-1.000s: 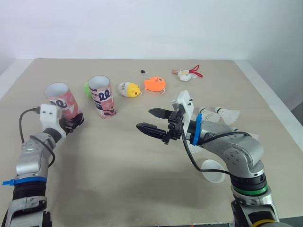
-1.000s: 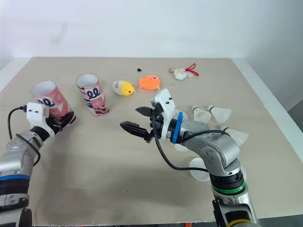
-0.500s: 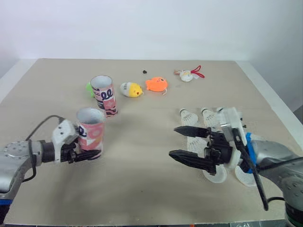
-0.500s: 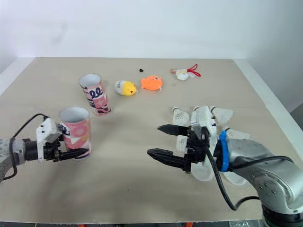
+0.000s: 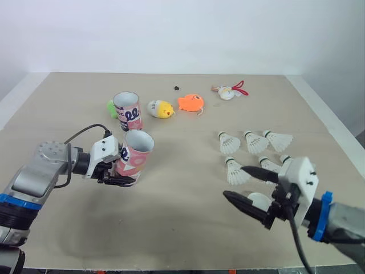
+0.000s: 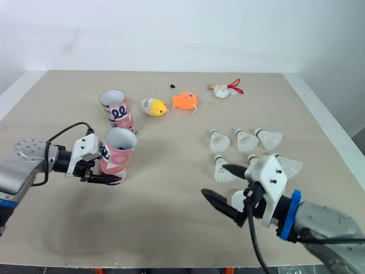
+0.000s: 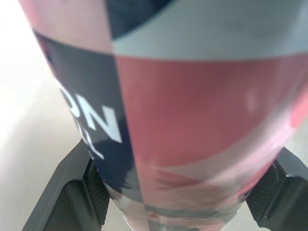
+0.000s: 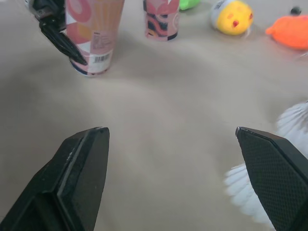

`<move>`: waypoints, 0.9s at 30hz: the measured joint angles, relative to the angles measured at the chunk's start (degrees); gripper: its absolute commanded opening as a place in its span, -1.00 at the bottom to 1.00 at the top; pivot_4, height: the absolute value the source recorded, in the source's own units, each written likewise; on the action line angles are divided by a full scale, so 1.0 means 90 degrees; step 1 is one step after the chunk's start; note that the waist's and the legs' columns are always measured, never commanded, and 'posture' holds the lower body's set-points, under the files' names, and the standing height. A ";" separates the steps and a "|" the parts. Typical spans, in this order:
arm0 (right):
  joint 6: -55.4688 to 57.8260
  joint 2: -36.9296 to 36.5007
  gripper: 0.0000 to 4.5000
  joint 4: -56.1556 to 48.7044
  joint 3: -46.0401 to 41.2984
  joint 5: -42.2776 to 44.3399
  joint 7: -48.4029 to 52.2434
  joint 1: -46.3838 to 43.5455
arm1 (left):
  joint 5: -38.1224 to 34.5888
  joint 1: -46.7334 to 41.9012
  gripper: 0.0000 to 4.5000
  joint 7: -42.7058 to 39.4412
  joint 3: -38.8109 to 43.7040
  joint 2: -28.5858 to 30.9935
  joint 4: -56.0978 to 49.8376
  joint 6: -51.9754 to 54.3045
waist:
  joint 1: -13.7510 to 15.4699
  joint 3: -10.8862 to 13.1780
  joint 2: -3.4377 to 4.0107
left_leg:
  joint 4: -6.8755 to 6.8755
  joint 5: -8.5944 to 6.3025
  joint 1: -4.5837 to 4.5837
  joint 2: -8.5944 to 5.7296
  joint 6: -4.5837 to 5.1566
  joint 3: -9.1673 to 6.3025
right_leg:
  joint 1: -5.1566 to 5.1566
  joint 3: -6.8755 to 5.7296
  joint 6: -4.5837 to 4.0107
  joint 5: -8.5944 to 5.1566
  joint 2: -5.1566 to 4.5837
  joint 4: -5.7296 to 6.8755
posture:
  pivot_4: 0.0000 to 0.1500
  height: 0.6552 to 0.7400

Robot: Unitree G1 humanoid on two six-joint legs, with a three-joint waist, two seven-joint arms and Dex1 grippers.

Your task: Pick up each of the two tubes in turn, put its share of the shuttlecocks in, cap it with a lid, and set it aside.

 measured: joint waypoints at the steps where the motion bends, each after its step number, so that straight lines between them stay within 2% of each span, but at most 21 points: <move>1: -0.0001 0.0075 1.00 -0.0027 0.0086 -0.0007 -0.0146 0.0081 | 0.0022 -0.0056 0.46 -0.0094 -0.0041 0.0001 0.0036 -0.0006 | -0.0005 0.0000 -0.0001 | 0.0003 -0.0001 0.0000 -0.0002 0.0001 0.0001 | 0.0001 0.0003 0.0003 0.0002 -0.0002 0.0000 | 1.00 1.00; 6: -0.0005 0.0700 1.00 -0.0053 0.0836 -0.0467 -0.1131 0.0222 | 0.0152 -0.0292 0.46 -0.0568 -0.0243 0.0042 0.0212 -0.0087 | -0.0022 -0.0001 -0.0002 | 0.0009 -0.0001 0.0000 0.0001 0.0002 0.0000 | -0.0001 0.0003 0.0002 0.0004 0.0002 0.0001 | 1.00 1.00; 11: 0.0047 0.1016 1.00 0.0312 0.1679 -0.1294 -0.1885 -0.0105 | 0.0341 -0.0468 0.46 -0.1099 -0.0448 0.0275 0.0209 -0.0285 | -0.0053 -0.0001 -0.0002 | 0.0004 -0.0001 -0.0001 0.0006 0.0002 0.0004 | -0.0009 0.0015 -0.0004 0.0004 0.0013 0.0001 | 1.00 1.00; 19: 0.0059 0.1361 1.00 0.0781 0.2372 -0.2101 -0.2236 -0.0368 | 0.0528 -0.0542 0.46 -0.1346 -0.0488 0.0446 0.0325 -0.0575 | -0.0056 -0.0003 -0.0002 | 0.0003 -0.0015 0.0000 0.0034 0.0026 0.0003 | -0.0017 0.0018 -0.0028 -0.0003 0.0051 0.0009 | 1.00 1.00; 27: 0.0047 0.1640 1.00 0.1385 0.2657 -0.2646 -0.2284 -0.0823 | 0.0601 -0.0442 0.46 -0.1255 -0.0407 0.0447 0.0390 -0.0792 | -0.0053 -0.0004 0.0001 | 0.0008 -0.0015 0.0022 0.0045 0.0027 0.0005 | -0.0028 0.0037 -0.0054 -0.0014 0.0075 0.0067 | 1.00 1.00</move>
